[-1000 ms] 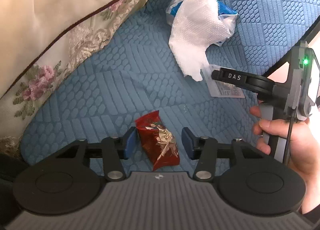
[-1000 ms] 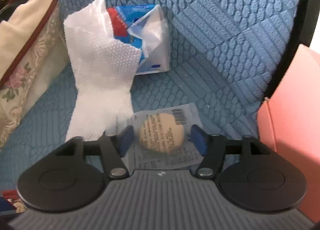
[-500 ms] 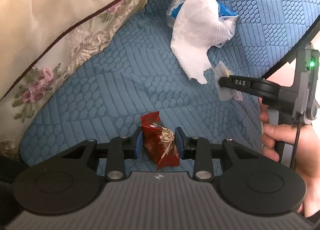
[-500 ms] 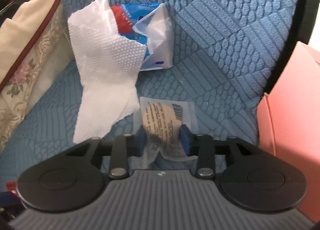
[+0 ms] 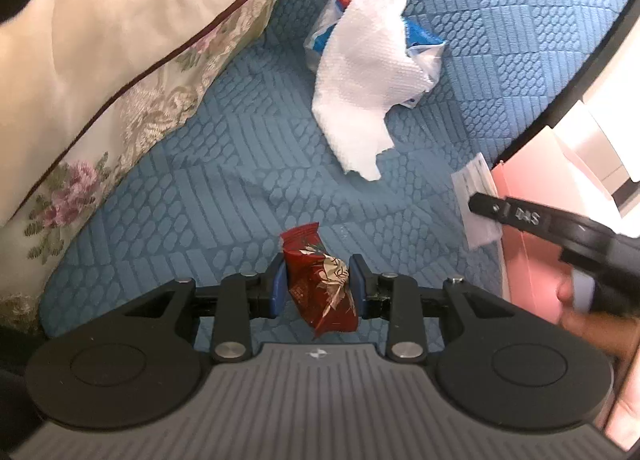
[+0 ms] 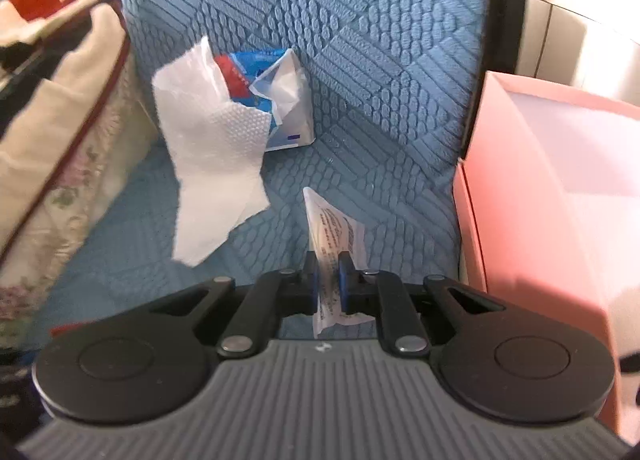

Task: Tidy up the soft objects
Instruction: 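Lift the red wrapper and clear packet off the seat, then carry the red wrapper and clear packet toward the pink box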

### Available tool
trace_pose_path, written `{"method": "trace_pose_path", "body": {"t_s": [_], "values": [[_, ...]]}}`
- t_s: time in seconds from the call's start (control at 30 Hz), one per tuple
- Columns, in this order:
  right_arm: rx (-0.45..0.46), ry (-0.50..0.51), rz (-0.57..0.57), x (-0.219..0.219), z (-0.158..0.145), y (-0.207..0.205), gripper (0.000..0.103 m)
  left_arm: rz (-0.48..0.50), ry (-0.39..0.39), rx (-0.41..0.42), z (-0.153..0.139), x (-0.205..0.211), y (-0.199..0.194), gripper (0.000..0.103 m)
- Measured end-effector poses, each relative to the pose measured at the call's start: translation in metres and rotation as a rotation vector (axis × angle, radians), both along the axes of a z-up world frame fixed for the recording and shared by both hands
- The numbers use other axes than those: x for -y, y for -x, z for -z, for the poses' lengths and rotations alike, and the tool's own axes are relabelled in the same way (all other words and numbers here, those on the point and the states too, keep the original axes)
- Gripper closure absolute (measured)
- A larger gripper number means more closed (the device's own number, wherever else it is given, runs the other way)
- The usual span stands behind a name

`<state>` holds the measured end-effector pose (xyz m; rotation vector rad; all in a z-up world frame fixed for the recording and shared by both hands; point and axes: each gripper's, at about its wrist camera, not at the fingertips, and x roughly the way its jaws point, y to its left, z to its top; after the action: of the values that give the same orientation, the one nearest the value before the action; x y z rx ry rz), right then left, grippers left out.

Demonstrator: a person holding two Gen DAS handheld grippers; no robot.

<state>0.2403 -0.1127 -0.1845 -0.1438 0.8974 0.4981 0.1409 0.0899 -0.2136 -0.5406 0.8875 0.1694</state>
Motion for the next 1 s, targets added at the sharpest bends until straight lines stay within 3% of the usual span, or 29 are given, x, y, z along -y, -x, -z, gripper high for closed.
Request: {"method": "trace_pose_path", "body": {"t_s": [0.57,1.0], "values": [[-0.002,-0.054,0.031,0.052,-0.043,0.105,0.090,0.175,-0.034,0.057,-0.036,0.044,0.020,0.065],[0.046,-0.105,0.050,0.096,-0.097,0.116,0.090,0.199,-0.005,0.097,-0.098,0.078,0.033,0.065]]}}
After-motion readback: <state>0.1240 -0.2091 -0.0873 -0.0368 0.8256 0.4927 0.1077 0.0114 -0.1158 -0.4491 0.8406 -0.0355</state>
